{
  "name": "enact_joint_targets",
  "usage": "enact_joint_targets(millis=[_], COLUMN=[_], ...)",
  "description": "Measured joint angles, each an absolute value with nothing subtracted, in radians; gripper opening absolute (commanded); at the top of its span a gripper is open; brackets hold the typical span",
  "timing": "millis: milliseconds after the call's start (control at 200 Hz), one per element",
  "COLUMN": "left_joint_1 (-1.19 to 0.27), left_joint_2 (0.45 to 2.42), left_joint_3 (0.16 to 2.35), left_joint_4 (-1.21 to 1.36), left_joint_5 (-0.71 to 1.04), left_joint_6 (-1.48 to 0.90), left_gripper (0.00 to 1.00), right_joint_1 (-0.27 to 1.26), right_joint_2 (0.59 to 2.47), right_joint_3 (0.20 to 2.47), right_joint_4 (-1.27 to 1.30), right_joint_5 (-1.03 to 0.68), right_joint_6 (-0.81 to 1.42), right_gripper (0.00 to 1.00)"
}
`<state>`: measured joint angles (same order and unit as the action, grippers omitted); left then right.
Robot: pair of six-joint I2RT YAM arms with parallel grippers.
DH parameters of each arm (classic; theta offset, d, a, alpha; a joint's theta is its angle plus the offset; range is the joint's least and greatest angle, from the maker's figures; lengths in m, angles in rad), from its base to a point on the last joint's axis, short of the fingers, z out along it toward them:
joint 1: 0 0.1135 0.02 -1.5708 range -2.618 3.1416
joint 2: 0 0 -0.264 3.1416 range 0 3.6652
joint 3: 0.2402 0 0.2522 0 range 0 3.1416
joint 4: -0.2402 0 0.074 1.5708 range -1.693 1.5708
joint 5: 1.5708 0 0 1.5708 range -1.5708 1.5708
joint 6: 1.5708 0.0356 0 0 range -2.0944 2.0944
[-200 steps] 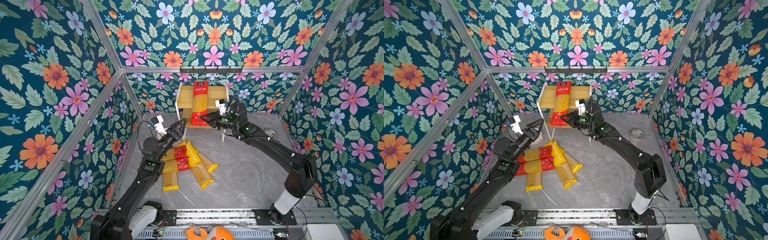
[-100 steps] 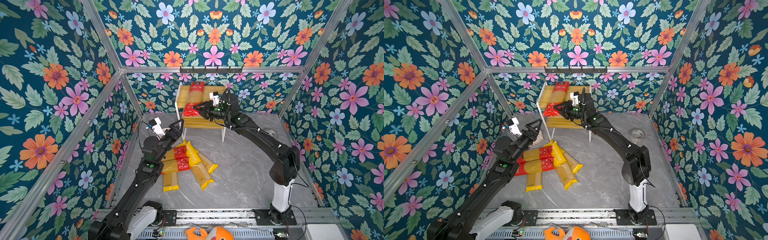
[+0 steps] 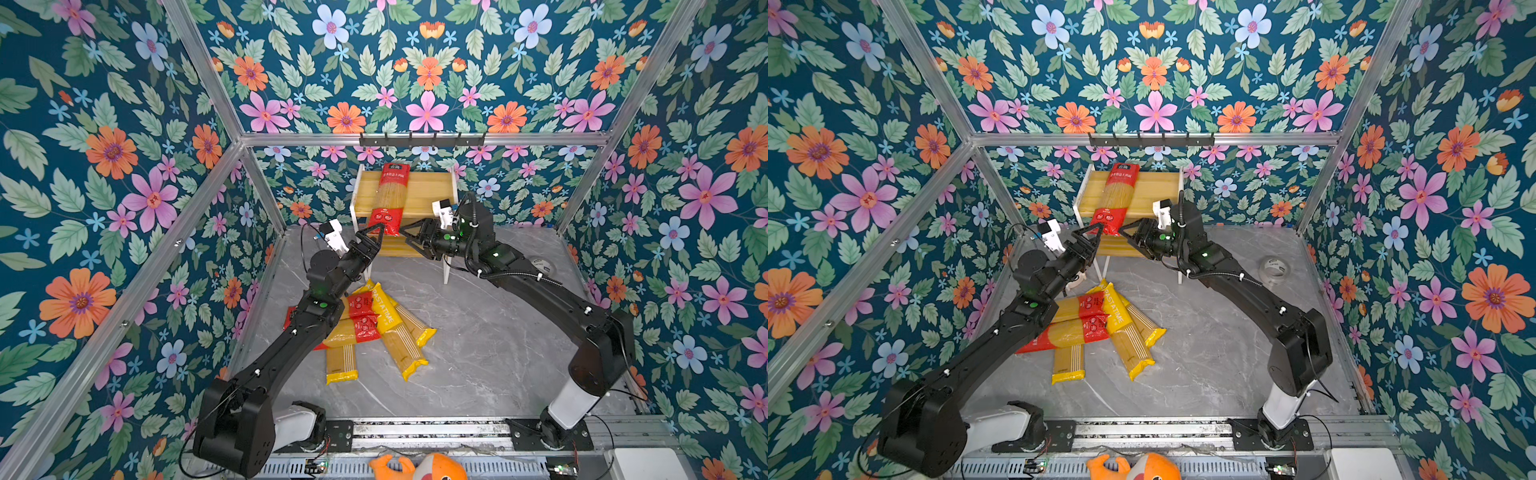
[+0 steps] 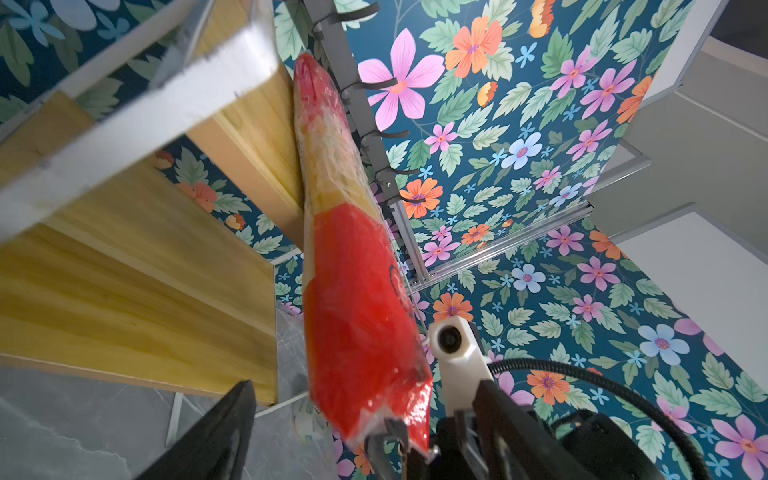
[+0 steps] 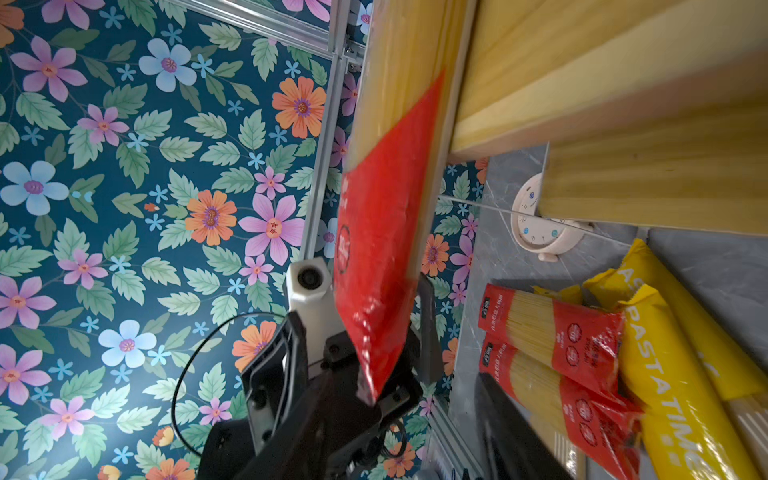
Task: Place and organize the pasta boxes and bags onto the shelf
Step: 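Lean the red pack on the shelf with the left gripper while the right withdraws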
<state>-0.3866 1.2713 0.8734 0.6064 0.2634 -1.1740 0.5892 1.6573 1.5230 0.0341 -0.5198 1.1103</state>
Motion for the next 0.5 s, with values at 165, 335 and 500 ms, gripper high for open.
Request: enact_joint_targets(millis=[165, 335, 500], left_joint_1=[-0.422, -0.436, -0.446], left_joint_2=[1.336, 1.394, 1.417], left_joint_3=[0.926, 0.967, 0.985], left_joint_4=[0.614, 0.636, 0.660], left_joint_5=[0.233, 0.180, 0.123], left_joint_6=[-1.179, -1.209, -1.257], left_gripper=[0.76, 0.58, 0.30], right_joint_1=[0.590, 0.587, 0.587], right_joint_2=[1.533, 1.451, 1.415], right_joint_3=[1.371, 1.201, 1.119], right_joint_4=[0.045, 0.045, 0.060], right_joint_5=[-0.510, -0.468, -0.460], right_joint_6=[1.058, 1.040, 1.040], right_gripper=[0.55, 0.55, 0.55])
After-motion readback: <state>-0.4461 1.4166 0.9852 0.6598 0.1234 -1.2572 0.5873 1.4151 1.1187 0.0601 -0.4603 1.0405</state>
